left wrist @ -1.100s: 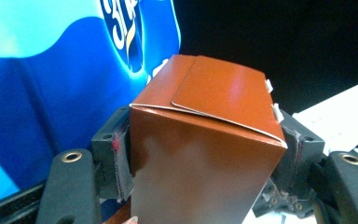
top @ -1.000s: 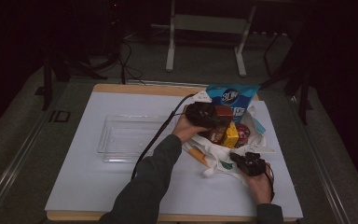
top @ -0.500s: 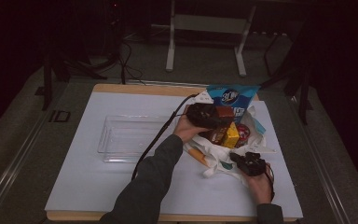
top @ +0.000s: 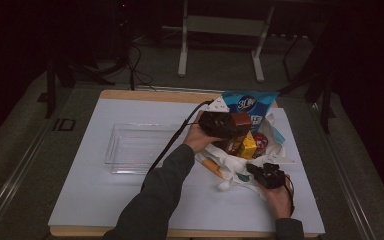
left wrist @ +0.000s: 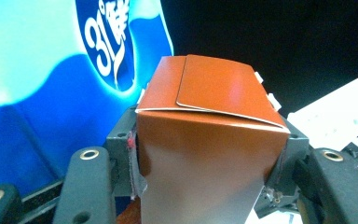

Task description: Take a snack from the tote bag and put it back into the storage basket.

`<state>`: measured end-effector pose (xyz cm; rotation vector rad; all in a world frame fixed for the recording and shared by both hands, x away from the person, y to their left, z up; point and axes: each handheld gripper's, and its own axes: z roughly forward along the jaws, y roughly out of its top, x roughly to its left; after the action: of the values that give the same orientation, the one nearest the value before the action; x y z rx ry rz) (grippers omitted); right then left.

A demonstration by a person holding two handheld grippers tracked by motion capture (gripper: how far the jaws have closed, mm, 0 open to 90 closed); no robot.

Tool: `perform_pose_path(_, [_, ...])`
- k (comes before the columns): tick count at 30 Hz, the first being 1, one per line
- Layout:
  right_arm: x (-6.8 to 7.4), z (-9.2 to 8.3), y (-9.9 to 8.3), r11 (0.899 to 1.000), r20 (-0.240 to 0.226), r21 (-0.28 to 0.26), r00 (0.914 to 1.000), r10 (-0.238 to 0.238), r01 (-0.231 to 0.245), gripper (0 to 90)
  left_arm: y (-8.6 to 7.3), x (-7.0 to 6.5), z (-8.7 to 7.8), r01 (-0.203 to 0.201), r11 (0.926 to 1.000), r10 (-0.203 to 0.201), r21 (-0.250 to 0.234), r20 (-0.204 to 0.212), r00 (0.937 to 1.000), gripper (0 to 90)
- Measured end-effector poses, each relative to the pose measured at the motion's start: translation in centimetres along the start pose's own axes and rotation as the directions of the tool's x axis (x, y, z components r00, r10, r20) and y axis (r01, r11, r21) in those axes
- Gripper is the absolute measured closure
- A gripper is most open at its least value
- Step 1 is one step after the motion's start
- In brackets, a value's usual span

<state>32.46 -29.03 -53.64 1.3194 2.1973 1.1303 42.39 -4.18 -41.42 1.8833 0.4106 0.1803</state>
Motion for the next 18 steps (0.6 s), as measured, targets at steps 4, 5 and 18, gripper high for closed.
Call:
perform_pose_path(4, [0.0, 0.0, 0.0, 1.0, 0.001, 0.0, 1.0, -0.003, 0.003, 88.1, 0.5, 0.0, -0.7, -0.003, 0.9997, 0.003, -0.023, 0.0, 1.0, 42.5])
perform_pose_path(5, [0.0, 0.0, 0.0, 1.0, 0.0, -0.001, 1.0, -0.002, 0.002, 88.1, 0.6, -0.1, -0.9, -0.005, 0.9995, 0.005, -0.031, 0.0, 1.0, 42.5])
perform_pose_path(18, [0.0, 0.0, 0.0, 1.0, 0.002, -0.002, 1.0, -0.002, 0.002, 88.1, 2.7, -0.4, -3.7, -0.022, 0.9935, 0.023, -0.112, 0.0, 0.9997, 42.5])
